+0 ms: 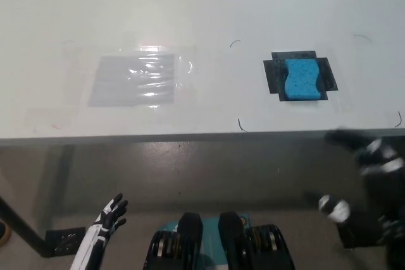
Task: A soft sponge is kept on the balc marked spot on the table infront of the robot and it uses its right hand fist to press down on it and drrags it across the table in a back and forth manner twice to clean it
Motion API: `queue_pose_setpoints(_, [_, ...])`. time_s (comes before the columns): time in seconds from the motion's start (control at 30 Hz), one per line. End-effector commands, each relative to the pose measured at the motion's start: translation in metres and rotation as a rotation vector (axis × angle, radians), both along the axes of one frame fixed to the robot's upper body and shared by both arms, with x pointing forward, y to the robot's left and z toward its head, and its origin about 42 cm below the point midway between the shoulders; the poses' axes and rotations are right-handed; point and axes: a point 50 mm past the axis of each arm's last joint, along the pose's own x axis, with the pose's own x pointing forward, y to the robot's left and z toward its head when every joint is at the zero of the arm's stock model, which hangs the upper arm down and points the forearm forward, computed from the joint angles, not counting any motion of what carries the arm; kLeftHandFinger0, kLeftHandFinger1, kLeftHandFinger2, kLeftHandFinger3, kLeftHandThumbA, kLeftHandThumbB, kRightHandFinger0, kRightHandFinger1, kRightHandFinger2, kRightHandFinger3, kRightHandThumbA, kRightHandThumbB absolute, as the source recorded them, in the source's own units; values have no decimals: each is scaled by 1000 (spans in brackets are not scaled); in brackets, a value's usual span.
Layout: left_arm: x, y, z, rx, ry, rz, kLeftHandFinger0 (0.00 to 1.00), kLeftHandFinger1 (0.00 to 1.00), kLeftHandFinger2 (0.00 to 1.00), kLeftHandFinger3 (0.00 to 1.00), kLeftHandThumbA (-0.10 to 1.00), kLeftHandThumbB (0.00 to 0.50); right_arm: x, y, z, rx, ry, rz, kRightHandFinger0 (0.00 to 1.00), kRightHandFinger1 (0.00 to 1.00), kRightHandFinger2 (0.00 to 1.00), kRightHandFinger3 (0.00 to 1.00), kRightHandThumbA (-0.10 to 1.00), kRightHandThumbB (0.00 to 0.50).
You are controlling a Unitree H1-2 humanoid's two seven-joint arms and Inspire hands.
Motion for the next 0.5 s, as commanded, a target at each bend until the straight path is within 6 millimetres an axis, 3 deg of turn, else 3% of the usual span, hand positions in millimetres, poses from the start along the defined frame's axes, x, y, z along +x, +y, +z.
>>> queue_pose_setpoints(0.0, [6, 6, 12, 5, -89, -26, 1000, 1000, 1000, 1000, 1000, 500, 0, -20, 110, 96, -335, -32, 1000, 1000, 1000, 1000, 1000, 422])
queue_pose_setpoints(0.03, [6, 6, 12, 3, -88, -29, 1000, 1000, 1000, 1000, 1000, 500, 8, -20, 133, 90, -386, -32, 1000, 1000, 1000, 1000, 1000, 442])
queue_pose_setpoints(0.13, [8, 6, 13, 5, -93, -29, 1000, 1000, 1000, 1000, 1000, 500, 24, -14, 166, 87, -426, -22, 1000, 1000, 1000, 1000, 1000, 466])
queue_pose_setpoints(0.17, [8, 6, 13, 8, -91, -29, 1000, 1000, 1000, 1000, 1000, 500, 36, -12, 185, 105, -457, 0, 1000, 1000, 1000, 1000, 1000, 420])
queue_pose_setpoints(0.2, [8, 6, 13, 8, -91, -29, 1000, 1000, 1000, 1000, 1000, 500, 41, -10, 196, 111, -466, 2, 1000, 1000, 1000, 1000, 1000, 412])
queue_pose_setpoints(0.23, [7, 5, 12, 7, -92, -27, 1000, 1000, 1000, 1000, 1000, 500, 48, -9, 203, 120, -464, 17, 928, 1000, 1000, 1000, 1000, 394])
queue_pose_setpoints(0.27, [7, 5, 11, 6, -95, -25, 1000, 1000, 1000, 1000, 1000, 500, 55, -8, 211, 128, -462, 20, 687, 892, 951, 1000, 1000, 366])
queue_pose_setpoints(0.3, [7, 6, 10, 4, -96, -23, 1000, 1000, 1000, 1000, 1000, 500, 67, -7, 222, 133, -459, 15, 567, 681, 719, 829, 1000, 354])
queue_pose_setpoints(0.33, [7, 6, 9, 1, -93, -20, 1000, 1000, 1000, 1000, 1000, 500, 78, -5, 232, 129, -440, 24, 387, 327, 354, 526, 1000, 364])
queue_pose_setpoints(0.37, [6, 5, 9, -2, -90, -21, 1000, 1000, 1000, 1000, 1000, 500, 89, 0, 242, 117, -407, 28, 149, 36, 44, 159, 1000, 353])
queue_pose_setpoints(0.43, [5, 5, 8, -8, -88, -18, 1000, 1000, 1000, 1000, 1000, 500, 97, 6, 251, 119, -385, 29, 3, 0, 0, 3, 1000, 325])
queue_pose_setpoints(0.47, [5, 4, 8, -18, -91, -14, 1000, 1000, 1000, 1000, 1000, 500, 107, 14, 261, 135, -370, 66, 1, 0, 0, 1, 1000, 316])
